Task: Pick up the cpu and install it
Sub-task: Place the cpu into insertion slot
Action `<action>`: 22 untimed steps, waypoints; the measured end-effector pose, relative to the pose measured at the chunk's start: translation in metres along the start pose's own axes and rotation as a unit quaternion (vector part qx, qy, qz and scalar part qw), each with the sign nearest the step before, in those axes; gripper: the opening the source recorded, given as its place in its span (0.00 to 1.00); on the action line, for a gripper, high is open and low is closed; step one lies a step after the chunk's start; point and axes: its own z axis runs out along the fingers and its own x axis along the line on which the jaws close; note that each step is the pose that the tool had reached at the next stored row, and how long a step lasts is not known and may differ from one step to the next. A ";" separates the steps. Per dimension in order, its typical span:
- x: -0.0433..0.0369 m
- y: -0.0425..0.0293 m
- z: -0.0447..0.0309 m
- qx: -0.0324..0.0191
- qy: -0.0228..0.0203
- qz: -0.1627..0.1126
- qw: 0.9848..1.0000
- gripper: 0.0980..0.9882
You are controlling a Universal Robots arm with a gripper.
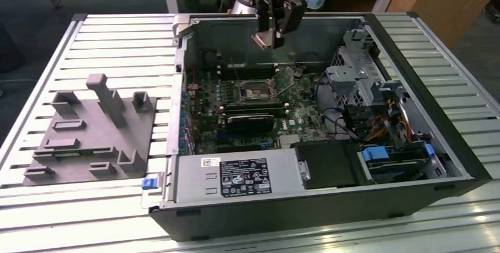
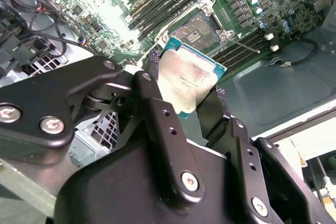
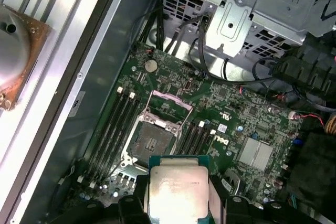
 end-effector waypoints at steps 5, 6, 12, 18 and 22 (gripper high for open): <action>0.0002 -0.0006 0.0019 0.001 -0.001 0.021 1.000 0.49; 0.0003 -0.0006 0.0025 0.001 -0.001 0.029 1.000 0.49; 0.0005 -0.0008 0.0069 0.002 -0.003 0.077 0.997 0.49; 0.0013 -0.0010 0.0112 0.003 -0.005 0.108 0.994 0.49; 0.0022 -0.0011 0.0149 0.005 -0.011 0.116 0.993 0.49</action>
